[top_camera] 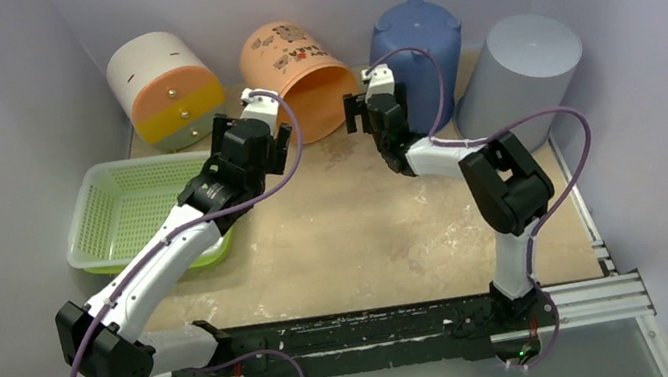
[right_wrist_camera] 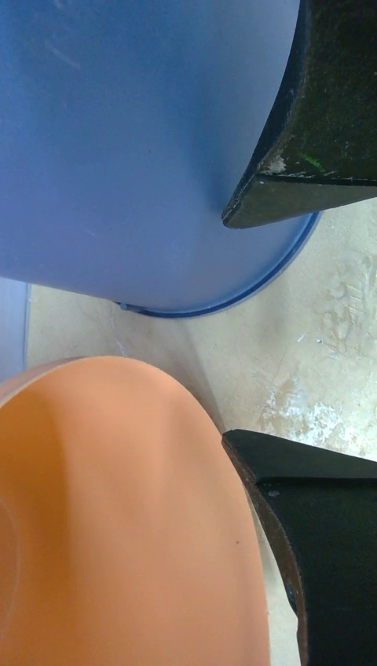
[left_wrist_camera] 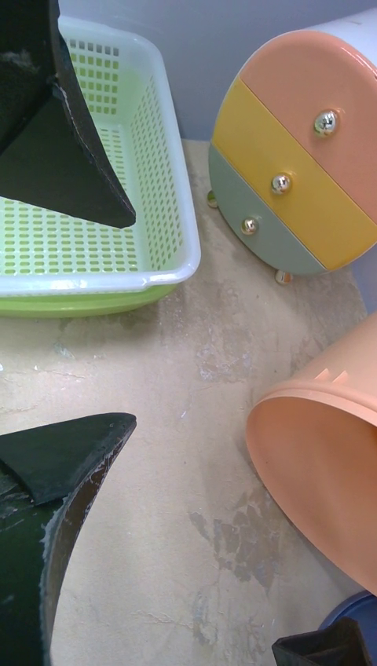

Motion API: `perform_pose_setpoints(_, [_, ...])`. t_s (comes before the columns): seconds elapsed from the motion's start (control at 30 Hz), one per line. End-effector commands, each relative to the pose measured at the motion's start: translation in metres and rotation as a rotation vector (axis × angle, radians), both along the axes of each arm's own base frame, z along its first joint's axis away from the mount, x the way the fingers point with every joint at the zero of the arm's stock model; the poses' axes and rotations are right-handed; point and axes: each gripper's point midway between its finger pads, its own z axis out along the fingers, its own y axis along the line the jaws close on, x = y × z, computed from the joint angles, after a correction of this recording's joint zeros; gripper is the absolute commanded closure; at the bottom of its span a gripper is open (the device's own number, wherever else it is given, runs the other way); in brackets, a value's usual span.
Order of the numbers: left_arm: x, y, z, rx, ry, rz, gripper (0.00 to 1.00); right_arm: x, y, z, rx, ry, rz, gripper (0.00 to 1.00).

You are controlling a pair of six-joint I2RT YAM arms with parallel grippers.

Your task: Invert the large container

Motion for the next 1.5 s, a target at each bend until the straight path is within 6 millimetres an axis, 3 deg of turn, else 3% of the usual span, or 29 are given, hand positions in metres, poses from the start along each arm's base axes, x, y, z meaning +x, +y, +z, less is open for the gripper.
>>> perform_pose_setpoints(0.0, [-0.002,0.001,0.017,-0.034,-0.047,0.010,0.15,0.002,0.008,0.036,0.019,-0.034,0.056,0.00])
perform_pose_setpoints(0.2, [0.002,0.003,0.035,-0.028,-0.058,0.036,0.15,-0.033,0.038,0.063,0.098,-0.085,0.210,0.00])
perform_pose_setpoints(0.4, [0.007,0.010,0.086,-0.050,-0.108,0.054,0.15,-0.053,0.110,0.087,0.120,-0.104,0.377,0.00])
perform_pose_setpoints(0.63, [-0.006,0.004,0.117,-0.204,-0.158,-0.009,0.15,-0.040,0.165,0.122,0.324,-0.142,0.503,0.00])
perform_pose_setpoints(0.87, [-0.015,0.008,0.114,-0.214,-0.166,-0.025,0.15,-0.017,0.207,0.107,0.473,-0.095,0.555,0.00])
perform_pose_setpoints(0.97, [-0.019,0.010,0.112,-0.213,-0.171,-0.030,0.15,-0.004,0.209,0.112,0.503,-0.134,0.523,0.02])
perform_pose_setpoints(1.2, [-0.024,0.015,0.108,-0.198,-0.168,-0.032,0.15,0.006,0.214,0.106,0.573,-0.163,0.495,0.21])
perform_pose_setpoints(1.33, [-0.027,0.018,0.103,-0.189,-0.161,-0.028,0.15,0.001,0.223,0.104,0.599,-0.163,0.550,0.63])
perform_pose_setpoints(1.47, [-0.029,0.021,0.100,-0.185,-0.156,-0.022,0.15,-0.003,0.222,0.096,0.612,-0.154,0.557,0.89])
